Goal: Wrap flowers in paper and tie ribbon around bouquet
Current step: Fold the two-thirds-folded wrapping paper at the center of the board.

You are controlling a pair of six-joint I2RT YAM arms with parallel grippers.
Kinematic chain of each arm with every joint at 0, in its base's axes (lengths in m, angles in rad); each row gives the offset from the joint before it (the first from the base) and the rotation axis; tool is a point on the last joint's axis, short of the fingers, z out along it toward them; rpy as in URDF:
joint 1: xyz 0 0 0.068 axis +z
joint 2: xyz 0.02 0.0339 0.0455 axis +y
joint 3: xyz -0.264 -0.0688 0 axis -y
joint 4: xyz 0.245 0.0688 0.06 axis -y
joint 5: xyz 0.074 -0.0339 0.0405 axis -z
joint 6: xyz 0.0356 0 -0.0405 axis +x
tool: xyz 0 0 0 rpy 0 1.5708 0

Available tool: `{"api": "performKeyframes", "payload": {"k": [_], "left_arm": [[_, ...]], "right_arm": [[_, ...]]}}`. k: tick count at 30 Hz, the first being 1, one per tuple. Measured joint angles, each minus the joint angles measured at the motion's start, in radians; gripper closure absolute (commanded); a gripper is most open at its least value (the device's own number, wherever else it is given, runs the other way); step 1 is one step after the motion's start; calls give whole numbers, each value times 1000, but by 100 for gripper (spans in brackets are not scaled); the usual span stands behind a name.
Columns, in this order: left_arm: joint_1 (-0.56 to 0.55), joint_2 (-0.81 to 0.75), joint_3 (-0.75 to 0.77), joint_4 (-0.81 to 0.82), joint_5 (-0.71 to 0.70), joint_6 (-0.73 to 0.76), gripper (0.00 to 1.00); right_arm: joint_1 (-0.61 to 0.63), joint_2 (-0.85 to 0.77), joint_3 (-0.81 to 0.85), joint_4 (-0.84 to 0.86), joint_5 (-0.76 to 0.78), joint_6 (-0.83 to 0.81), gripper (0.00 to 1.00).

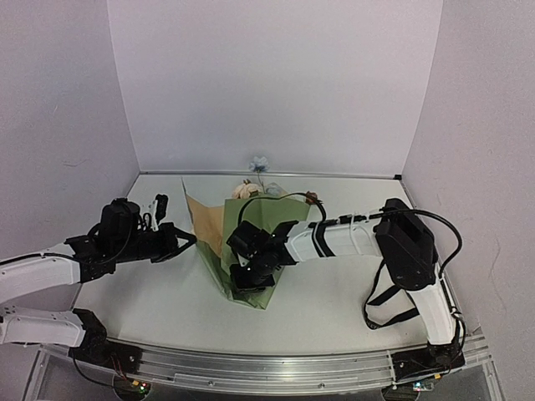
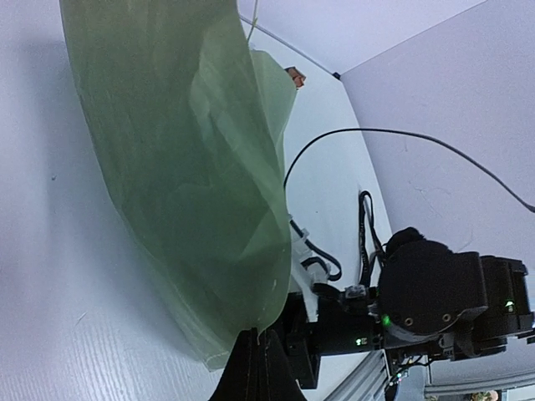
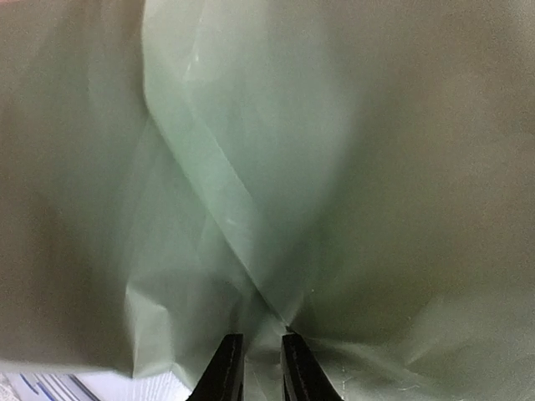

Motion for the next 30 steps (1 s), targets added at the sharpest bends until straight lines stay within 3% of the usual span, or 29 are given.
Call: {"api": "performKeyframes", "payload": {"k": [17, 30], "left_arm": [[-5, 112, 90, 41, 78, -50, 100], [-6, 205, 141, 43, 234, 101, 100]], "right_arm": [[23, 27, 63, -66, 71, -1, 76], [-27, -73, -95, 32, -105, -49, 76]]}}
